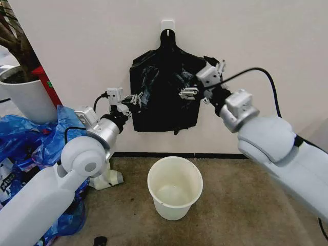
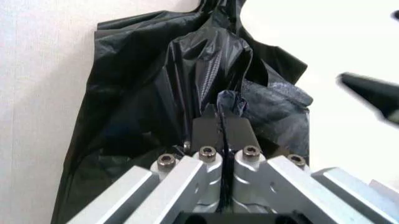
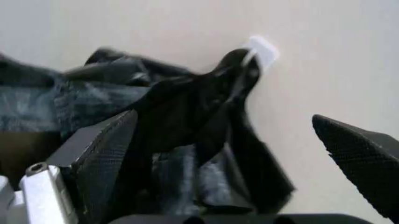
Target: Place the garbage bag over the trash bin.
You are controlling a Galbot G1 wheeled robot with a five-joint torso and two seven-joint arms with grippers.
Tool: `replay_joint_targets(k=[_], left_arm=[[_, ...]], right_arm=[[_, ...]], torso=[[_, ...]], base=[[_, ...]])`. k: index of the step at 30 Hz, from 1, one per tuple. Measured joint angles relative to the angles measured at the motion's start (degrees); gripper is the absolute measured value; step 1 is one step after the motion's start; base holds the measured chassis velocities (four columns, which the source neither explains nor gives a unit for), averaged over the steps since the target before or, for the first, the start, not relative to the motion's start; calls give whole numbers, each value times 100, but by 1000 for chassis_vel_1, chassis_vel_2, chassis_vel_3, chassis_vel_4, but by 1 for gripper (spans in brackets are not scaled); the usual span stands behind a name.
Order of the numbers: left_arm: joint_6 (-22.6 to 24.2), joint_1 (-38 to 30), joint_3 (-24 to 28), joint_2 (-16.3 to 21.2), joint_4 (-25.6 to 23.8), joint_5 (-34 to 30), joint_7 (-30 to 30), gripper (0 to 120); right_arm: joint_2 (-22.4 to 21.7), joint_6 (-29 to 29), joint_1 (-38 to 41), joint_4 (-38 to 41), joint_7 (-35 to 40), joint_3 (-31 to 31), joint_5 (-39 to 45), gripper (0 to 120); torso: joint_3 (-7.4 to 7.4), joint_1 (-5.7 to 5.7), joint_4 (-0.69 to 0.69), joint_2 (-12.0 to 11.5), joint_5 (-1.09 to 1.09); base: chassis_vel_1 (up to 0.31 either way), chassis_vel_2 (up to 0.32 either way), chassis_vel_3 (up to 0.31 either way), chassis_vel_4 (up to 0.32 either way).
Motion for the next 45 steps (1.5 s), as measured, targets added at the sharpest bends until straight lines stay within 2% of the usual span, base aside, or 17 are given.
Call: replay_joint_targets(k=[1, 3, 5, 8, 13, 18, 24, 28, 30, 33, 34, 37, 38, 42, 45], left_arm=[[0, 0, 0, 0, 0, 0, 0, 0], [1, -28, 2, 5, 17, 4, 9, 0], [1, -62, -8, 28, 24, -4, 16, 0], [1, -72, -44, 41, 19, -15, 19, 0], [0, -58, -65, 8, 26, -10, 44, 0], [-1, -42, -50, -82, 68, 44, 64, 0], [-3, -38, -14, -175, 115, 87, 93, 0], [-4, -46, -18, -175, 115, 85, 105, 0], [-4, -45, -18, -178, 115, 85, 109, 0], [-5, -41, -19, -194, 115, 85, 114, 0], [-6, -37, -19, -203, 115, 85, 115, 0], [-6, -35, -19, -209, 108, 85, 122, 0], [-6, -35, -19, -209, 108, 85, 122, 0], [-6, -32, -22, -212, 105, 86, 127, 0], [-6, -9, -35, -211, 97, 91, 127, 0]], right_arm=[[0, 0, 0, 0, 0, 0, 0, 100], [211, -342, 381, -165, 309, -398, 147, 100], [355, -431, 623, -462, 560, -688, 247, 100], [410, -458, 771, -729, 641, -836, 319, 100], [359, -457, 891, -942, 1183, -1176, 1174, 100], [331, -448, 866, -1037, 1436, -1313, 1524, 100], [524, -423, 836, -1351, 1520, -1313, 1549, 95], [581, -413, 783, -1431, 1522, -1288, 1477, 78], [585, -410, 766, -1441, 1523, -1260, 1459, 74], [578, -407, 742, -1469, 1523, -1205, 1420, 63], [562, -404, 721, -1493, 1524, -1159, 1388, 56], [512, -376, 671, -1516, 1519, -1045, 1352, 45], [512, -376, 671, -1516, 1519, -1045, 1352, 45], [406, -296, 558, -1428, 1503, -843, 1344, 26], [354, -250, 491, -1382, 1487, -748, 1342, 20]], torso=[[0, 0, 0, 0, 0], [0, 0, 2, 0, 1], [0, 0, 3, 0, 0], [0, 0, 2, 0, 1], [-1, 0, 1, 0, 1], [-1, 0, -1, 0, 1], [0, 0, 1, 0, 1], [0, 0, 1, 0, 1], [-1, 0, 2, 0, 2], [0, 0, 1, 0, 2], [0, 0, 1, 0, 2], [0, 0, 1, 0, 2], [0, 0, 1, 0, 2], [0, 0, 1, 0, 2], [-1, 0, 0, 0, 2]], base=[[0, 0, 0, 0], [0, 0, 0, 0], [0, 0, 0, 0], [0, 0, 0, 0], [0, 0, 0, 0], [0, 0, 0, 0], [0, 0, 0, 0], [0, 0, 0, 0], [0, 0, 0, 0], [0, 0, 0, 0], [0, 0, 0, 0], [0, 0, 0, 0], [0, 0, 0, 0], [0, 0, 0, 0], [0, 0, 0, 0]])
